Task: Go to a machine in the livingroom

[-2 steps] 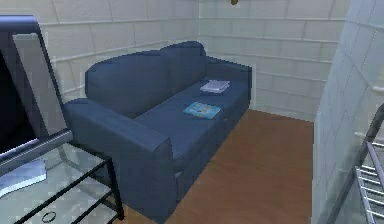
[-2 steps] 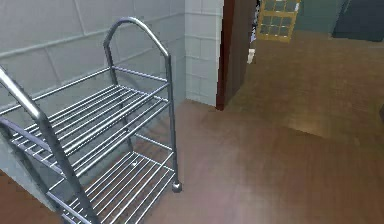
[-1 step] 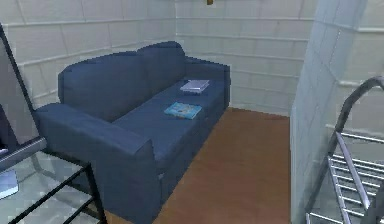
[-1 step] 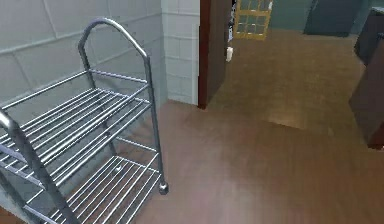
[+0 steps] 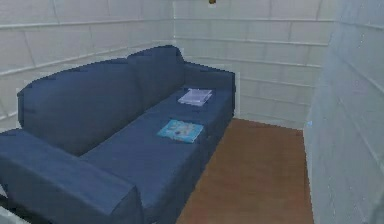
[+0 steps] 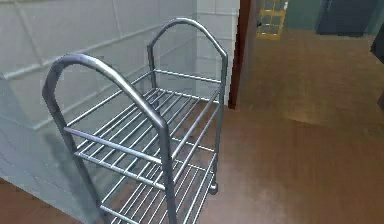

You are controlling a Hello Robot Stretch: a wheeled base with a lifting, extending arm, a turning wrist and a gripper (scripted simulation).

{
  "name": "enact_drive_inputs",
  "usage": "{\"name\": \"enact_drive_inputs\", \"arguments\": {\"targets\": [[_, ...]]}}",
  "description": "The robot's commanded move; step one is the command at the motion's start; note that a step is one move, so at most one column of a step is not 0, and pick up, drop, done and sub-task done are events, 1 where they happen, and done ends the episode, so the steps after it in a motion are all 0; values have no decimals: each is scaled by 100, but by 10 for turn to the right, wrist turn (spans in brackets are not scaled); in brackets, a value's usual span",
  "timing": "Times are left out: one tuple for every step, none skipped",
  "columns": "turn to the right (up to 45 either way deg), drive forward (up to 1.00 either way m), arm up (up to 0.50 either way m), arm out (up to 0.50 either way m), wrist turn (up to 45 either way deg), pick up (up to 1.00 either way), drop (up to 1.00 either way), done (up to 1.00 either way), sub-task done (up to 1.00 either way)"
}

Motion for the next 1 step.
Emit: {"name": "enact_drive_inputs", "arguments": {"targets": [[210,0,0,0,0,0,0,0,0]]}}
